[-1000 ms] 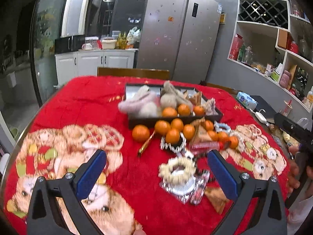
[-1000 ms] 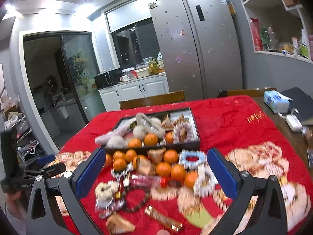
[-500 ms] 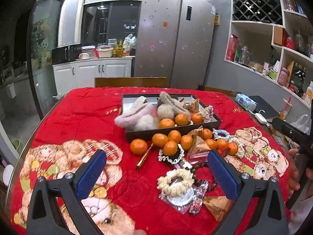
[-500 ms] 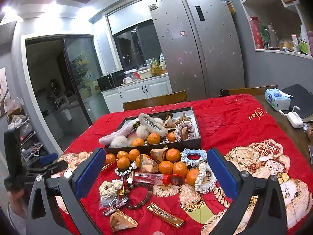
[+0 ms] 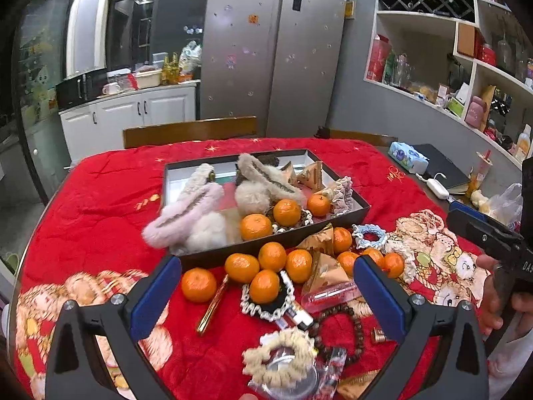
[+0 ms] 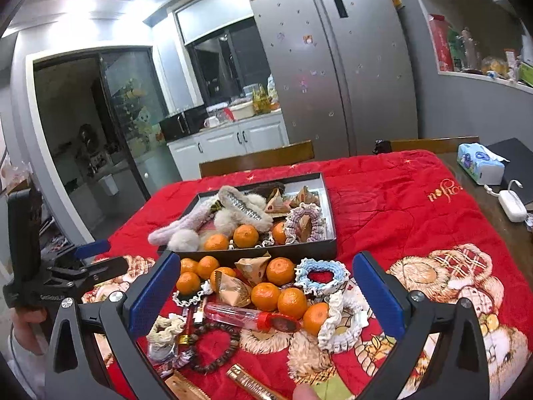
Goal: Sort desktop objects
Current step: 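Move the left tool onto a loose orange while the right tool approaches another orange, then close the left tool on its orange while the right tool closes on another orange, then lift and carry both held oranges up and over into the black box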
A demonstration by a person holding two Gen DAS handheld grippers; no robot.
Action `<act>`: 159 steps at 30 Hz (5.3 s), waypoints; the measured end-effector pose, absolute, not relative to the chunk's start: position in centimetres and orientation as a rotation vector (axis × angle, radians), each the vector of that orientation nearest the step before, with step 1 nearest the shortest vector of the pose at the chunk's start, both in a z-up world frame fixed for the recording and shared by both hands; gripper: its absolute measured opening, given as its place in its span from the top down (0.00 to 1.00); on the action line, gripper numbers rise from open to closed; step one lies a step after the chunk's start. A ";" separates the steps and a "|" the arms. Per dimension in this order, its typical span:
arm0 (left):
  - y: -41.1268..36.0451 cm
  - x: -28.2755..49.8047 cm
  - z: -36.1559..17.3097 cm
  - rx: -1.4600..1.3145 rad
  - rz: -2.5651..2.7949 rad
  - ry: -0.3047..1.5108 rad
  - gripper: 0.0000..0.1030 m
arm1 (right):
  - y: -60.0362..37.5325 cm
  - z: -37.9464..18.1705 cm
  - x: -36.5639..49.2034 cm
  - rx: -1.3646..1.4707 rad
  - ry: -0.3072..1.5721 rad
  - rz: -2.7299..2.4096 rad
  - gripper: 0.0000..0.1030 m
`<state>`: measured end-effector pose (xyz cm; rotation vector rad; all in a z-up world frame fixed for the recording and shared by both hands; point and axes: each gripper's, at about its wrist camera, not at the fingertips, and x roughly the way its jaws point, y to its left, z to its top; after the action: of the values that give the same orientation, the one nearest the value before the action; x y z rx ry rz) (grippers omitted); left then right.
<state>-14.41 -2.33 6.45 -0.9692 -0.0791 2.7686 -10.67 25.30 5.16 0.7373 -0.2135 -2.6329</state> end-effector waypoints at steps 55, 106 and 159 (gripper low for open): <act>0.9 -18.3 -2.3 -1.149 2.656 0.197 0.66 | 21.8 -4.2 -16.5 1.076 -0.129 -2.513 0.45; -1.8 -17.6 -0.3 -1.026 2.738 -0.053 0.67 | 22.6 -2.1 -14.8 0.969 -0.103 -2.501 0.72; 1.1 -22.1 6.1 -0.943 2.784 0.065 0.67 | 18.0 4.5 -16.8 0.811 -0.083 -2.419 0.71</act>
<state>-22.09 1.12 6.05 -0.9432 0.0654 2.7836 -16.82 17.96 4.45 0.8111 -0.0832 -2.4191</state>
